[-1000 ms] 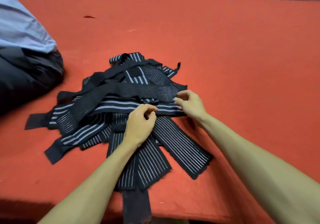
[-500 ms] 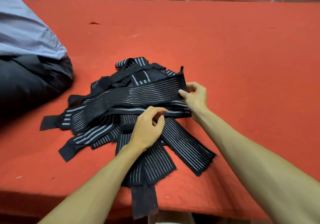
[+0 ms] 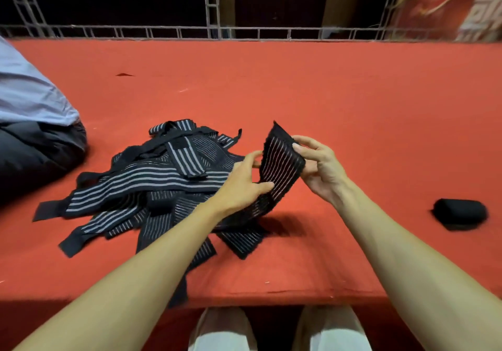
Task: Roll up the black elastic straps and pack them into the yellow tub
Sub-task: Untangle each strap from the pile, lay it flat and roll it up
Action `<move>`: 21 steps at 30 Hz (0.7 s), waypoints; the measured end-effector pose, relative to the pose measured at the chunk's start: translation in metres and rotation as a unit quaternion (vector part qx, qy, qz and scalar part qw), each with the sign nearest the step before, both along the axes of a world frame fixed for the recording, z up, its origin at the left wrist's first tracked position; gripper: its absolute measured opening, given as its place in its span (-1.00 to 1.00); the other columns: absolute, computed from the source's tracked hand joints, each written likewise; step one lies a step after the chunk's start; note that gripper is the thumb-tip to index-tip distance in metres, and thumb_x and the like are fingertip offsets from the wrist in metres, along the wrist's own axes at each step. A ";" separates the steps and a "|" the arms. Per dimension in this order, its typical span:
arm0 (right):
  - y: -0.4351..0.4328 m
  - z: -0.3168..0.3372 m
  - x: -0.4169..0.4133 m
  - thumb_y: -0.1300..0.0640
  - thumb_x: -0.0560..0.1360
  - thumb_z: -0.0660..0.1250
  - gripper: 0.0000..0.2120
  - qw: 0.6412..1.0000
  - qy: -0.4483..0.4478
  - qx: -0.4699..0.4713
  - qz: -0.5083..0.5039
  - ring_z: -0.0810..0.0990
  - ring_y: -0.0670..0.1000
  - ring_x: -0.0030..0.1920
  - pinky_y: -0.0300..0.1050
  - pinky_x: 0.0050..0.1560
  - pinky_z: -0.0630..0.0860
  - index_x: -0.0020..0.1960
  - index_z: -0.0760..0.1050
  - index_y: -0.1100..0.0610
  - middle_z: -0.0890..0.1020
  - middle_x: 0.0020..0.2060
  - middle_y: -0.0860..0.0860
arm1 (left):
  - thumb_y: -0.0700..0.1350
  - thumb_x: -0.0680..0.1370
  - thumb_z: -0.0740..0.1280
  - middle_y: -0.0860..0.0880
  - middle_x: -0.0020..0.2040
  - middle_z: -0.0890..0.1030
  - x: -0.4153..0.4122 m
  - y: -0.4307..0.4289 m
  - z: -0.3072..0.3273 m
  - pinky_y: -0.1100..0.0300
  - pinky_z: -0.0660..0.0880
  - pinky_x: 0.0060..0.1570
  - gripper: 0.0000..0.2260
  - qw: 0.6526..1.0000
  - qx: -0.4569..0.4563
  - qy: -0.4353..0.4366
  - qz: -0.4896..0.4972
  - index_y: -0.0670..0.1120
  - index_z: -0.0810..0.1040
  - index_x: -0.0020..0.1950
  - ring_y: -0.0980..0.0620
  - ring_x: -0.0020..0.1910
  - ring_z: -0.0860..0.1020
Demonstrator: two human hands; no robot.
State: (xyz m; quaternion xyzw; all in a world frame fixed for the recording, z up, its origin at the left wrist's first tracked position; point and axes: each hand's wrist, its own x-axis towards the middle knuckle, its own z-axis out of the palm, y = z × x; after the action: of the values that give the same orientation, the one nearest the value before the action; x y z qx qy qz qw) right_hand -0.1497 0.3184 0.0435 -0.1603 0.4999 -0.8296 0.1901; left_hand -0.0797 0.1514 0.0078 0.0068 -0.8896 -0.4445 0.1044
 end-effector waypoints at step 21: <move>0.135 0.045 -0.021 0.26 0.48 0.40 -0.94 0.988 0.053 0.092 -0.108 0.61 -0.04 -0.42 -0.19 -0.35 0.60 -0.04 0.57 0.21 0.67 -0.34 0.06 | -0.25 0.62 0.26 -0.08 -0.25 0.54 0.004 0.150 0.055 0.23 0.51 -0.35 -0.89 0.937 0.227 -0.104 -0.245 -0.22 0.50 0.11 0.08 -0.38 0.50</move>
State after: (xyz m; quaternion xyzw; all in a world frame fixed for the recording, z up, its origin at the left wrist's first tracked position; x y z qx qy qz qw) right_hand -0.1705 0.4535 0.0889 -0.1313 0.5980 -0.7859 0.0867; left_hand -0.0759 0.3012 0.0628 -0.1418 -0.7452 -0.6431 -0.1049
